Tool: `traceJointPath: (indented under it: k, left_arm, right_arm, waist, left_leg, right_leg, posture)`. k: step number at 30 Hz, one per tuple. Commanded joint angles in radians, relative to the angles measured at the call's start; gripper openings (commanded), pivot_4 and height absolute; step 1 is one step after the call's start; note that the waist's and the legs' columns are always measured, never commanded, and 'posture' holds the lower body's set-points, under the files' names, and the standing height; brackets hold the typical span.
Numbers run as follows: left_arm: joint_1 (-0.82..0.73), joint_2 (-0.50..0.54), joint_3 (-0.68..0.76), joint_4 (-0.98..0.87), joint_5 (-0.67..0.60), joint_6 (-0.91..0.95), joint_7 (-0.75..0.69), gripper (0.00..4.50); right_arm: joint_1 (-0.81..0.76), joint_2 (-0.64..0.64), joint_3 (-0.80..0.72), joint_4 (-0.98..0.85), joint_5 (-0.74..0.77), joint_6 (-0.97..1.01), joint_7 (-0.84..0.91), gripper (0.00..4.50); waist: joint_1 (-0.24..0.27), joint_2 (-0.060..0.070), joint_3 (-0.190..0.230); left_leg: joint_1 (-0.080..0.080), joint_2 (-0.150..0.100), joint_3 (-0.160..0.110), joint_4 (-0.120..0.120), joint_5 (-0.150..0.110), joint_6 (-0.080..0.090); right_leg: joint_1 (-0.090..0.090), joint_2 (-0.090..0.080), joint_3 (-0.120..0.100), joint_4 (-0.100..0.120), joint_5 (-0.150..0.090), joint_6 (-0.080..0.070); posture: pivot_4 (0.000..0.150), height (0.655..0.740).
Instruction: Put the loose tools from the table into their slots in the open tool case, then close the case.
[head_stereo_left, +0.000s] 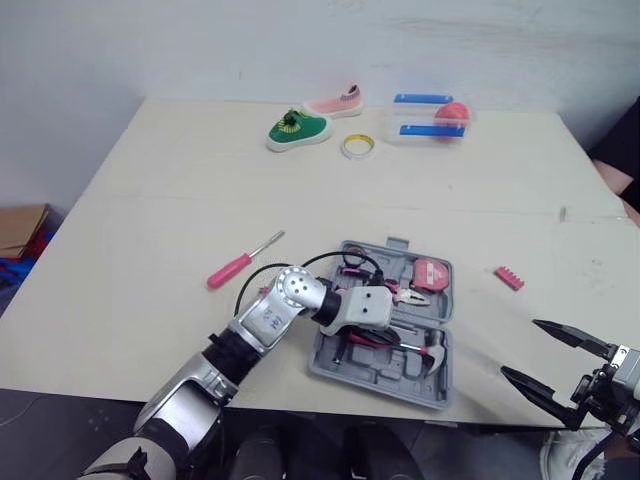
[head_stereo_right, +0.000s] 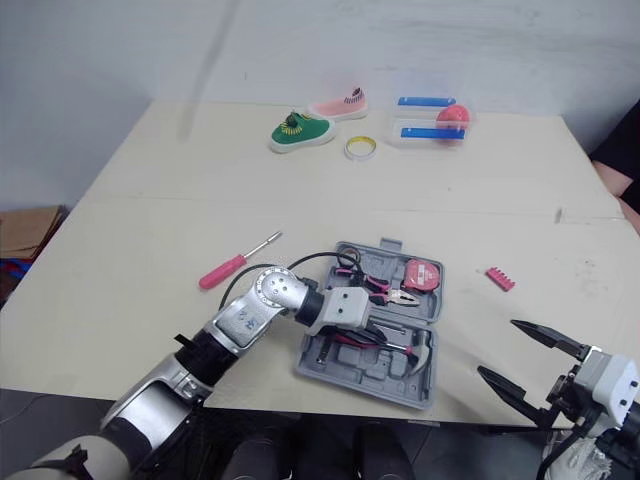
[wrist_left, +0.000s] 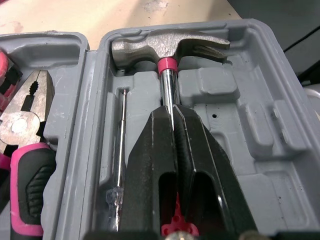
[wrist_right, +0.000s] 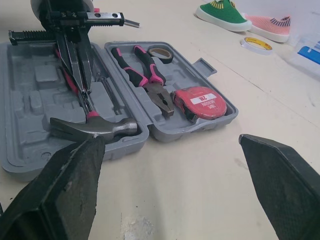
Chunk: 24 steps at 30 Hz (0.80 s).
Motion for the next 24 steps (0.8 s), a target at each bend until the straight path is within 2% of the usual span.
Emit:
traceJointPath:
  k: [1, 7, 8, 9, 12, 14, 17, 19, 20, 21, 24]
  left_arm:
    - [0.029, 0.053, -0.12, 0.145, 0.148, 0.052, -0.018, 0.06]
    - [0.033, 0.044, -0.167, 0.183, 0.174, 0.16, -0.008, 0.06]
    - [0.04, 0.041, -0.165, 0.186, 0.169, 0.175, -0.004, 0.06]
    - [0.044, 0.038, -0.164, 0.188, 0.165, 0.186, -0.001, 0.06]
    - [0.056, 0.021, -0.129, 0.205, 0.138, 0.134, 0.028, 0.06]
    - [0.059, -0.014, -0.032, 0.167, 0.035, 0.054, 0.013, 0.06]
    - [0.064, -0.039, 0.085, 0.092, -0.092, -0.025, -0.046, 0.06]
    - [0.075, -0.042, 0.174, -0.011, -0.242, -0.021, -0.129, 0.06]
    - [0.078, -0.041, 0.207, -0.051, -0.297, -0.002, -0.155, 0.06]
    - [0.077, -0.042, 0.238, -0.08, -0.334, -0.002, -0.164, 0.06]
    - [0.067, -0.032, 0.286, -0.115, -0.355, -0.007, -0.148, 0.06]
  right_arm:
    - [0.012, 0.015, -0.019, 0.001, 0.004, -0.024, -0.012, 4.5]
    - [0.028, 0.036, -0.019, 0.008, -0.003, -0.042, -0.023, 4.5]
    - [0.029, 0.038, -0.017, 0.007, -0.005, -0.044, -0.025, 4.5]
    - [0.029, 0.04, -0.016, 0.007, -0.006, -0.045, -0.026, 4.5]
    - [0.031, 0.048, -0.005, 0.002, -0.012, -0.049, -0.035, 4.5]
    - [0.031, 0.046, -0.004, 0.001, -0.012, -0.049, -0.038, 4.5]
    - [0.03, 0.042, -0.003, 0.002, -0.012, -0.049, -0.041, 4.5]
    - [0.025, 0.035, -0.007, 0.011, -0.011, -0.049, -0.039, 4.5]
    - [0.021, 0.032, -0.009, 0.014, -0.011, -0.048, -0.039, 4.5]
    - [0.018, 0.028, -0.01, 0.019, -0.011, -0.048, -0.038, 4.5]
    - [0.007, 0.019, -0.014, 0.032, -0.012, -0.049, -0.034, 4.5]
  waist:
    - [0.001, 0.0, -0.004]
    - [-0.001, -0.002, -0.027]
    - [-0.001, -0.003, -0.029]
    - [-0.001, -0.005, -0.031]
    - [0.0, -0.006, -0.033]
    - [0.001, -0.005, -0.033]
    - [0.001, 0.001, -0.027]
    - [0.0, 0.006, -0.023]
    - [0.0, 0.007, -0.021]
    - [0.002, 0.007, -0.02]
    - [0.004, 0.01, -0.019]
  left_leg:
    - [0.001, 0.0, 0.0, 0.0, 0.0, 0.0]
    - [0.003, 0.002, -0.002, -0.007, -0.002, 0.0]
    - [0.003, 0.002, -0.002, -0.007, -0.002, 0.0]
    - [0.004, 0.002, -0.002, -0.007, -0.002, 0.0]
    - [0.012, 0.002, -0.002, -0.01, -0.003, -0.002]
    - [0.018, 0.002, -0.003, -0.013, -0.006, -0.006]
    - [0.015, 0.002, -0.003, -0.014, -0.006, -0.005]
    - [0.01, 0.001, -0.003, -0.013, -0.004, -0.002]
    - [0.005, 0.0, -0.001, -0.013, -0.001, 0.001]
    - [-0.001, 0.0, -0.001, -0.013, 0.0, 0.0]
    - [-0.007, -0.001, -0.002, -0.012, 0.001, -0.003]
  right_leg:
    - [0.001, 0.0, 0.0, -0.001, 0.0, 0.0]
    - [0.011, 0.0, -0.002, -0.011, -0.003, -0.005]
    - [0.011, 0.0, -0.001, -0.012, -0.004, -0.008]
    - [0.011, 0.0, -0.001, -0.012, -0.01, -0.018]
    - [0.018, 0.0, 0.0, -0.014, -0.011, -0.019]
    - [0.026, 0.0, 0.0, -0.019, -0.011, -0.02]
    - [0.023, -0.001, 0.0, -0.019, -0.011, -0.02]
    - [0.011, -0.001, 0.0, -0.017, -0.01, -0.019]
    - [0.005, -0.001, 0.0, -0.013, -0.007, -0.013]
    - [-0.002, 0.0, 0.0, -0.01, 0.0, -0.001]
    - [-0.009, 0.001, 0.0, -0.008, 0.0, -0.001]
  posture:
    - [0.15, 0.74]
    - [0.15, 0.74]
    - [0.15, 0.74]
    - [0.15, 0.74]
    - [0.15, 0.74]
    - [0.15, 0.74]
    - [0.15, 0.74]
    - [0.15, 0.74]
    - [0.15, 0.74]
    - [0.15, 0.74]
    - [0.15, 0.74]
